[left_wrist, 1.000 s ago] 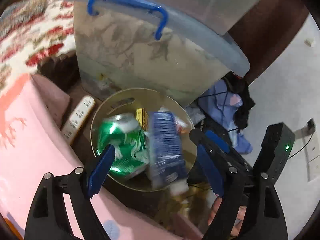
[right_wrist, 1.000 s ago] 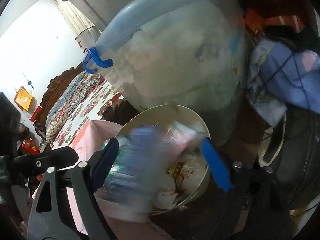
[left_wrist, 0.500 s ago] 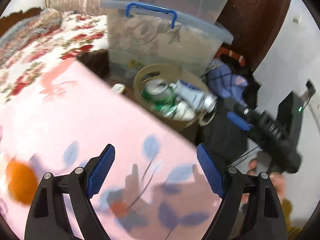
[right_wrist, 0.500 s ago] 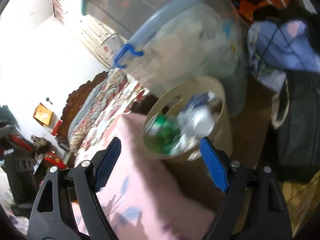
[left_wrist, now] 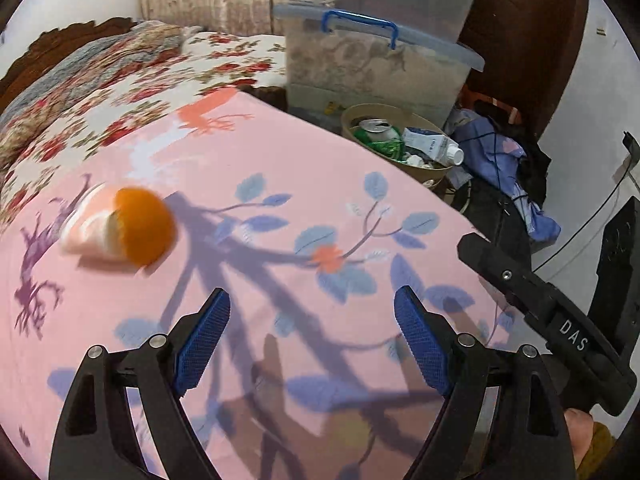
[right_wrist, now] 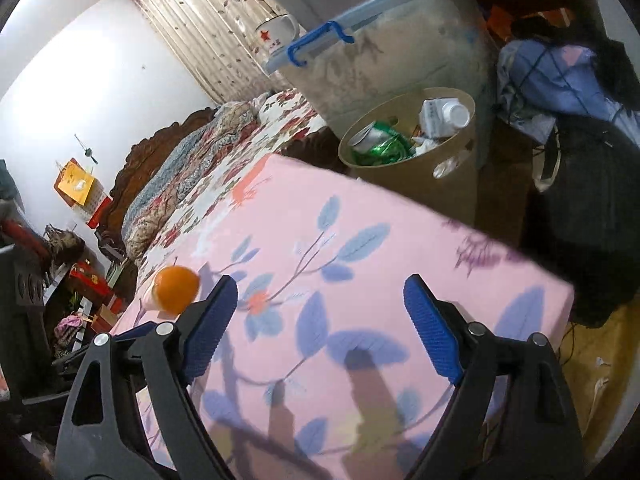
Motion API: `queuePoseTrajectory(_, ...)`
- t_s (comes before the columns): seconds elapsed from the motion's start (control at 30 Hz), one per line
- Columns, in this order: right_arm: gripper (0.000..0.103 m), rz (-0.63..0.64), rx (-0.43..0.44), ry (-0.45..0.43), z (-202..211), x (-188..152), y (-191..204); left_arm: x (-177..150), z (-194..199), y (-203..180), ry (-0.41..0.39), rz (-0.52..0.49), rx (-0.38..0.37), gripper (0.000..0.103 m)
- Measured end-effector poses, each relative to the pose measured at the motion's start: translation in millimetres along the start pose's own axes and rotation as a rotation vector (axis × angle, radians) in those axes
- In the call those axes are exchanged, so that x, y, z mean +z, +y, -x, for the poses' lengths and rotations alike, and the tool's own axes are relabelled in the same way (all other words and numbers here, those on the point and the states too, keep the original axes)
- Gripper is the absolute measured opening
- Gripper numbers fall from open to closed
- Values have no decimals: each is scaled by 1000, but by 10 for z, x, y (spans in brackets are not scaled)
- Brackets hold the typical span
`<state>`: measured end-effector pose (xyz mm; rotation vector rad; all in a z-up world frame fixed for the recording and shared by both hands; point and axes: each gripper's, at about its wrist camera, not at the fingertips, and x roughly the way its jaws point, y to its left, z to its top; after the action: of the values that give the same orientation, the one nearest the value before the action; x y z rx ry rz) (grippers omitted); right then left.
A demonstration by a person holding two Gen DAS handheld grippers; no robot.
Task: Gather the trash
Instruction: 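Move both open tools back toward the pink-and-orange cup on the bedspread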
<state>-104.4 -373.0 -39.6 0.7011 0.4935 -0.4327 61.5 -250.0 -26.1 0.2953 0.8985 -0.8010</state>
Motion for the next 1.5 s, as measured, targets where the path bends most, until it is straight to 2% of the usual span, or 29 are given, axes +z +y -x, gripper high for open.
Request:
queuePoseTrajectory(0.1,89,11,-1,-3,58,-36,117,-108,138,101,-19,15,33,84)
queuePoseTrajectory(0.4,91,56,27,20,87,-167,501,-337,450,404,-68,56,130,85)
queuePoseTrajectory(0.9,91,149,41,99,-65,-405,905,-608,589,844,-92,129,234,86)
queuePoseTrajectory(1.5,92,186,-19,98,-108,-477,1039,-751,530,1060,-125,159,216,87)
